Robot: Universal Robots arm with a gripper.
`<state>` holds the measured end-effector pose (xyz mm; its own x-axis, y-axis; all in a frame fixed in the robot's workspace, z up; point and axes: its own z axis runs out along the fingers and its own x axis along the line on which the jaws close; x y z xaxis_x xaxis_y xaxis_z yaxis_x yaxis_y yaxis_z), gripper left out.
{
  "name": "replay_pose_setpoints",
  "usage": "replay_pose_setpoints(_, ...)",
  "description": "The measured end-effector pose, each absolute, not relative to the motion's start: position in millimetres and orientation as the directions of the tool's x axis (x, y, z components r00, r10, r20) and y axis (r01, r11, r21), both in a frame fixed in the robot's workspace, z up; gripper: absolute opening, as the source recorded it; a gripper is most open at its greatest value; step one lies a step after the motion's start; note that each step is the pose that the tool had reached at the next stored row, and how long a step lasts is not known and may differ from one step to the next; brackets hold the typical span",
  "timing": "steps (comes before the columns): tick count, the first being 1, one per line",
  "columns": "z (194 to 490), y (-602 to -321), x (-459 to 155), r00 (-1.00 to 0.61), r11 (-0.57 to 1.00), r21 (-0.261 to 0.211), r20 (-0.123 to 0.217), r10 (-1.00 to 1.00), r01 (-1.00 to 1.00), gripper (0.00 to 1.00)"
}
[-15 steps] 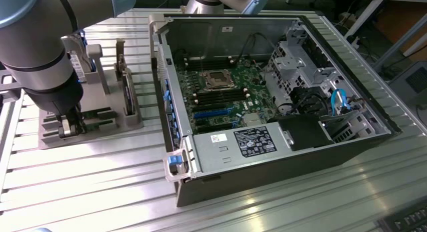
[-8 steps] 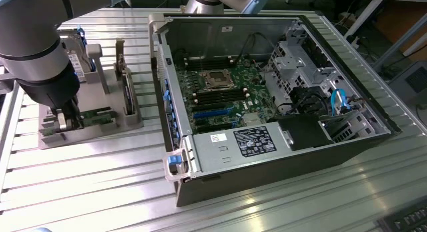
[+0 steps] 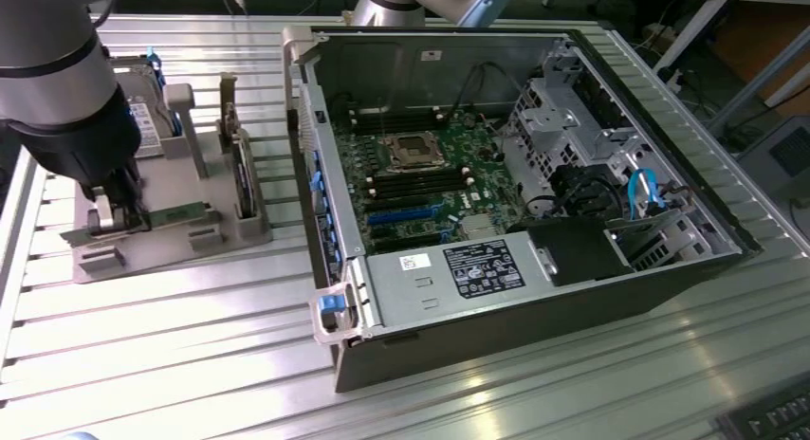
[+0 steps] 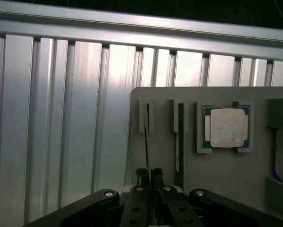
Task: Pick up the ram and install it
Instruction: 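Pick up the ram and move it above insertion slot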
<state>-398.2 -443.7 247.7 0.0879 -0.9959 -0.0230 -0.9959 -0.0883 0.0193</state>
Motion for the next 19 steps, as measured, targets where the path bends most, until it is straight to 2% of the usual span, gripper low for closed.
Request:
replay_pose_setpoints(14,318.3,-443.7,-398.2,0.088,-0.088,0.019,-0.023,-0.996,-0.996,0.14)
replay_pose_setpoints(19,326.8,-443.7,-398.2,0.050,-0.051,0.019,-0.023,-0.998,-0.999,0.14)
